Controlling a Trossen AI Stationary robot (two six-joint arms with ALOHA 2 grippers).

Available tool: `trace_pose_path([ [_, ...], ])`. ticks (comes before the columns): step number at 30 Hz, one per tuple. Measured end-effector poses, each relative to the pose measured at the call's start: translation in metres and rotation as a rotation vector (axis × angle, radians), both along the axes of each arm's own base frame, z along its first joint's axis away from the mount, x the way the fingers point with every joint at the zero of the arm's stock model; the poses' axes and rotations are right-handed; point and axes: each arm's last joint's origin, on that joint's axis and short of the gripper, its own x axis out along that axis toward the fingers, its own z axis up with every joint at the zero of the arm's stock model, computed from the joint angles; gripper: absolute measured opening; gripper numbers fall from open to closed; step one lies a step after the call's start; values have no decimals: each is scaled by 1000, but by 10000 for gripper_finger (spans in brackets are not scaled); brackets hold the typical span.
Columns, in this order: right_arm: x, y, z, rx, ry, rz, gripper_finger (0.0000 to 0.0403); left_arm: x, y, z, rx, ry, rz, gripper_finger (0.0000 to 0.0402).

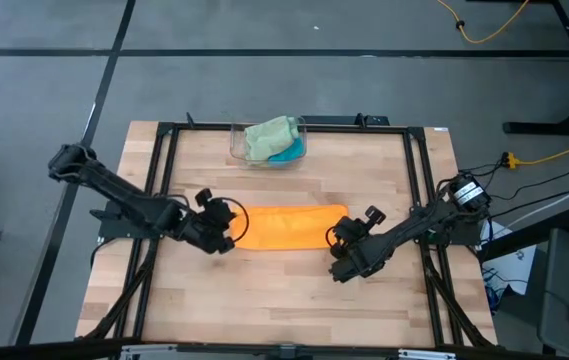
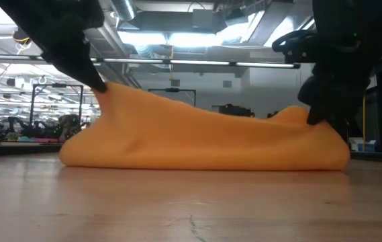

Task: Fold microfiber towels
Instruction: Fold the orange towel

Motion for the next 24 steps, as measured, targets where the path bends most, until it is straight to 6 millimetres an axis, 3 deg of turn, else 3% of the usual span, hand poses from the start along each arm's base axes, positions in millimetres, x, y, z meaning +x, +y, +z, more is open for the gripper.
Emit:
trace_pose_path([
  [14,11,-13,-2,-5,-39,-11,5,27,33,-44,19,235,120,0],
  [20,6,-28,-17,14,-8,-60,11,29,35,-50,25,261,130,0],
  [24,3,-33,-22,73,36,-100,42,29,35,-51,2,258,133,18],
])
